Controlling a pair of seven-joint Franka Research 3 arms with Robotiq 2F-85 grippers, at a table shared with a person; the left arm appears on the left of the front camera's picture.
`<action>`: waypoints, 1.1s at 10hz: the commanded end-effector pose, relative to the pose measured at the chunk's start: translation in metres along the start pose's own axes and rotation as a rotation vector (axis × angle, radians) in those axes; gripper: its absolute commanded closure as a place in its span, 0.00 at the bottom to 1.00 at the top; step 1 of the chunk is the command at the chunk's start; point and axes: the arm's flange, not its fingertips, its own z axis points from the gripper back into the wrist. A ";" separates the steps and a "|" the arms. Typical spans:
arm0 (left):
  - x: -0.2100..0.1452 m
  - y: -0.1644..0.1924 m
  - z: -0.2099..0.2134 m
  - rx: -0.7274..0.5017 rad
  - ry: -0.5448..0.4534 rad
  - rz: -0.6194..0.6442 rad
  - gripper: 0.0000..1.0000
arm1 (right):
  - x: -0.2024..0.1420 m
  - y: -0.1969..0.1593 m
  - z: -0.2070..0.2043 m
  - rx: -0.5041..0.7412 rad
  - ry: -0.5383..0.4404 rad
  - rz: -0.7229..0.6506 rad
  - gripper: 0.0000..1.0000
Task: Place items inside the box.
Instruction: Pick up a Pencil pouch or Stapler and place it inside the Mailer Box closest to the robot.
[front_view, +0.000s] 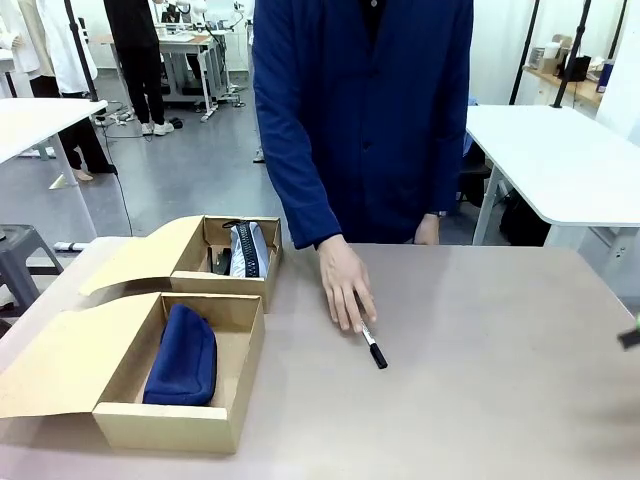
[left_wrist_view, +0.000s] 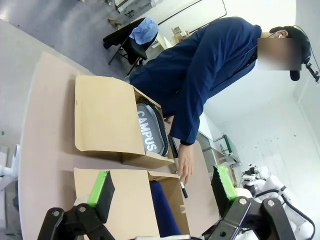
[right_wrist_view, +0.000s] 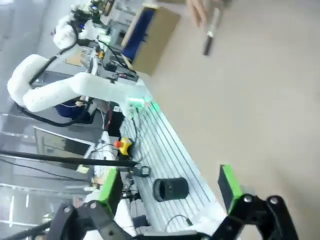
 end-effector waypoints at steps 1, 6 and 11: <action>-0.001 0.000 -0.001 -0.021 -0.015 -0.022 0.00 | -0.016 -0.053 -0.040 0.044 -0.063 0.024 0.00; -0.001 0.000 -0.001 -0.021 -0.015 -0.022 0.00 | 0.000 0.000 0.000 0.000 0.000 0.000 0.00; -0.001 0.000 -0.001 -0.021 -0.015 -0.022 0.00 | 0.000 0.000 0.000 0.000 0.000 0.000 0.00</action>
